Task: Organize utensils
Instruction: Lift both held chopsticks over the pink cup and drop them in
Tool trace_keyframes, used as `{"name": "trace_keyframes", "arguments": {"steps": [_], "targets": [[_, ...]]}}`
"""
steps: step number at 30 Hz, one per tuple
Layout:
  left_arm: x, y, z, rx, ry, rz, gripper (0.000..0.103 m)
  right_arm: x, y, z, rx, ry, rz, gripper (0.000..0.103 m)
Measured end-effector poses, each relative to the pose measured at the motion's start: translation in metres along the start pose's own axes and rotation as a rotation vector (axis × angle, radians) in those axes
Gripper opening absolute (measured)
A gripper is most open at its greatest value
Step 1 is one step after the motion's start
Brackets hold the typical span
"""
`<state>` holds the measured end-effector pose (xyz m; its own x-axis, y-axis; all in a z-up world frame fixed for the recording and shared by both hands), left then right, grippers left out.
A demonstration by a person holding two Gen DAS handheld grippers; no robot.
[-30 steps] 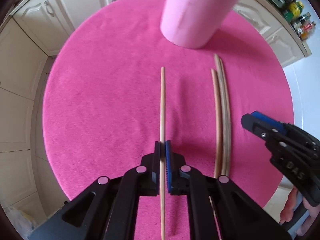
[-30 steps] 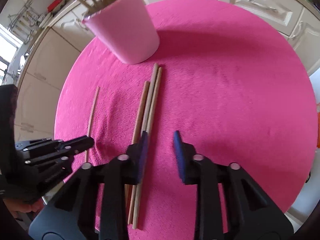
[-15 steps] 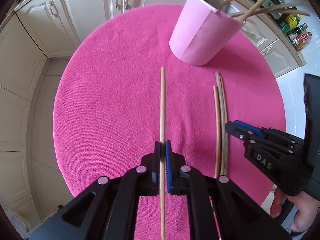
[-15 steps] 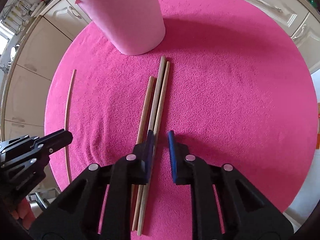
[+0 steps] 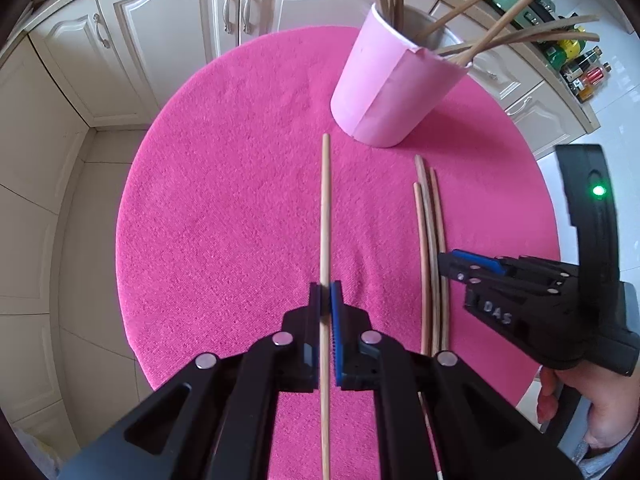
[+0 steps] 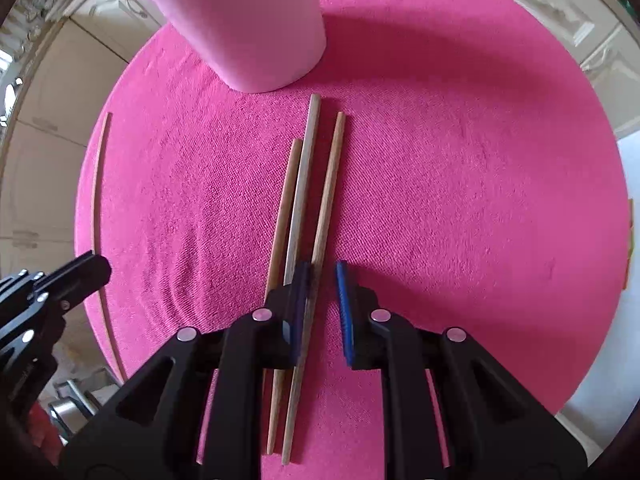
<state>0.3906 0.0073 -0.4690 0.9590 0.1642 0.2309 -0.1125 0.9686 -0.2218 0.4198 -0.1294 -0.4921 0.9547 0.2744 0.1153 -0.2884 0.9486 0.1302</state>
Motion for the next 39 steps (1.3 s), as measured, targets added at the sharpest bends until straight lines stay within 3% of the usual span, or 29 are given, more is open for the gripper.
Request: {"name": "trace_keyframes", "arguments": {"steps": [4, 7, 12, 19, 24, 39], "targets": [[0.008, -0.007, 0.000, -0.010, -0.013, -0.004, 0.005, 0.007, 0.006, -0.001, -0.011, -0.014, 0.013, 0.015], [0.011, -0.012, 0.007, -0.022, -0.035, -0.015, 0.005, 0.006, 0.000, 0.001, 0.029, -0.021, -0.022, 0.008], [0.019, -0.020, 0.023, -0.054, -0.101, -0.029, 0.005, -0.003, -0.013, 0.014, 0.117, -0.060, -0.088, 0.006], [0.035, -0.030, 0.056, -0.126, -0.256, -0.041, 0.005, -0.011, -0.014, 0.064, 0.264, -0.205, -0.130, 0.006], [0.045, -0.042, 0.081, -0.171, -0.354, -0.054, 0.005, -0.016, -0.006, 0.102, 0.307, -0.303, -0.132, 0.006], [0.076, -0.060, 0.120, -0.111, -0.511, -0.142, 0.005, 0.014, 0.013, 0.169, 0.336, -0.484, -0.090, 0.006]]}}
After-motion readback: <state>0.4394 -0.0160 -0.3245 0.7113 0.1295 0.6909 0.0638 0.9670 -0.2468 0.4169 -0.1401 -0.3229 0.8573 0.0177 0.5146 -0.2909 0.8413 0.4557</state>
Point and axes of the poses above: each gripper's, at about its wrist camera, not at the fingertips, and z roughly against the way its jaws point, y to its left, x to its top, the point moved 10 cm from there along -z, roughly the way its jaws point, and after that the axes turned 2 degrees about -y, right-handed, at the moved point
